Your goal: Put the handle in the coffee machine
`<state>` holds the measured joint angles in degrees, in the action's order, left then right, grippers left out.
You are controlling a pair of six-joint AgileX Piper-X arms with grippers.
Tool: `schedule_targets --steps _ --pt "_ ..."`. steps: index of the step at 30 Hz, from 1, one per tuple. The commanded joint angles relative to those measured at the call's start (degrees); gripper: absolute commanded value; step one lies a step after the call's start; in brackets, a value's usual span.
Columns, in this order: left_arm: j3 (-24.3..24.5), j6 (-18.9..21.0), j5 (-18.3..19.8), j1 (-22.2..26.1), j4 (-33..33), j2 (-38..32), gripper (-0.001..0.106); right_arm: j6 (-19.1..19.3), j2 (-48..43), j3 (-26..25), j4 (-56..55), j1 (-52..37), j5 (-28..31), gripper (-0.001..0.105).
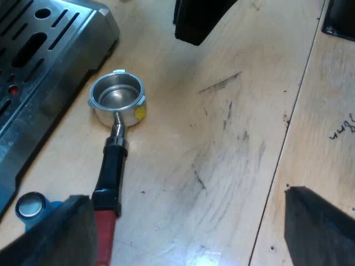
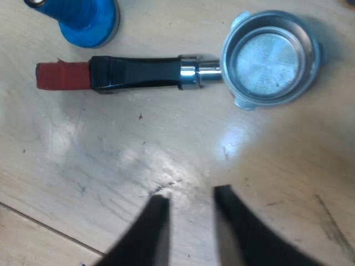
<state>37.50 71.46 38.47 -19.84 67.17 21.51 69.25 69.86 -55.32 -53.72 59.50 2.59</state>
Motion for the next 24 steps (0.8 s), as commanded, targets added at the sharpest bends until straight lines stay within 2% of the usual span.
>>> schedule_targets --steps 1,2,4,9,16,20,24 --pt "2.0 0.7 -0.4 0.1 0.3 -0.6 0.072 3.0 -0.5 -1.8 -1.3 0.1 1.2 0.062" --pt "2.6 0.7 -0.4 0.1 0.3 -0.8 0.072 3.5 -0.5 -2.4 -1.4 0.1 1.6 0.068" --pt "3.3 0.7 -0.6 0.1 0.3 -0.8 0.072 4.6 -0.5 -3.2 -1.4 0.1 3.1 0.072" --pt "3.5 4.7 -2.4 0.1 -1.5 -0.9 0.072 5.6 -0.5 -4.4 -1.4 -1.0 5.6 0.071" --pt "3.5 6.4 -2.7 0.1 -5.2 -0.9 0.072 7.2 -0.3 -4.4 -1.4 -7.6 0.2 0.072" --pt "3.5 6.4 -2.7 0.1 -7.5 -0.9 0.072 10.1 1.4 -4.4 -0.9 -9.3 -0.3 0.083" --pt "3.5 6.4 -2.7 0.1 -7.5 -0.9 0.072 11.2 4.6 -4.5 0.0 -10.3 -0.7 0.085"
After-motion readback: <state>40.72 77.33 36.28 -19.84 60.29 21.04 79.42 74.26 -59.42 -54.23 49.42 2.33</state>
